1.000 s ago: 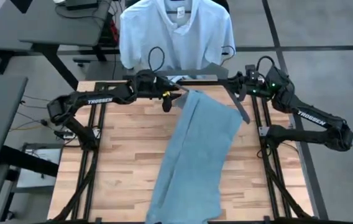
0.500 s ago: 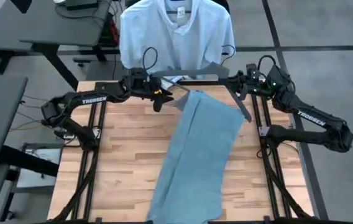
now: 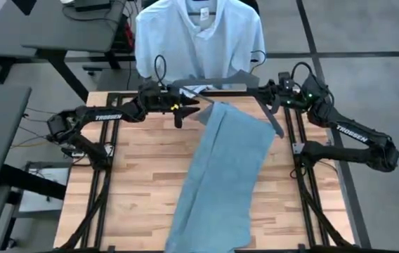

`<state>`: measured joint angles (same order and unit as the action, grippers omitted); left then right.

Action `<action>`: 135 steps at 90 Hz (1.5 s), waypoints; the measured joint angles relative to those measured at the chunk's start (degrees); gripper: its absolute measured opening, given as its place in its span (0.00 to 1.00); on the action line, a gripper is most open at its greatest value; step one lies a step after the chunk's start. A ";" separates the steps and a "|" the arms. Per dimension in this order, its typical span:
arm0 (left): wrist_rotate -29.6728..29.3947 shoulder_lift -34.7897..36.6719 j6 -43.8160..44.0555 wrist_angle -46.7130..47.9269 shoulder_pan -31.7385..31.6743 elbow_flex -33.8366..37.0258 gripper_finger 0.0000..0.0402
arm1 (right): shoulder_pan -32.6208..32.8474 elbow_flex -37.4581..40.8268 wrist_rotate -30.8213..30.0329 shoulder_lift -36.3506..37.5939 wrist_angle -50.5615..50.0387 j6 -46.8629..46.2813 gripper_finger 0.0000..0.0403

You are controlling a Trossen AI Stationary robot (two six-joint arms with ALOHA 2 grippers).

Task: Hang clothes
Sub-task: Insert the blue jeans on the grey hanger

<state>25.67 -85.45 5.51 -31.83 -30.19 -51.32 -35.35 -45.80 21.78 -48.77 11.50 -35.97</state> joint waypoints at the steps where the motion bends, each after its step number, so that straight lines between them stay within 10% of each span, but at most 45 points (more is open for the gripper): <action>1: -0.03 0.00 -0.21 0.16 0.13 -0.22 0.36 | -0.03 0.00 0.00 0.00 0.01 0.00 0.07; 80: 10.20 -21.45 0.71 -3.77 6.36 -24.08 0.35 | 0.33 0.00 0.27 -0.23 1.44 -0.94 0.07; 102: 6.94 -25.14 3.48 3.07 6.38 -30.68 0.04 | 0.85 0.00 1.45 -0.05 1.50 -0.29 0.07; 135: 1.55 -24.58 8.60 5.38 -0.86 -30.72 0.00 | 5.25 -9.17 -1.21 0.68 -15.98 8.93 0.07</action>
<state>27.22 -110.03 14.11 -26.45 -31.05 -82.04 -30.10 -54.97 20.57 -48.09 -4.48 -27.04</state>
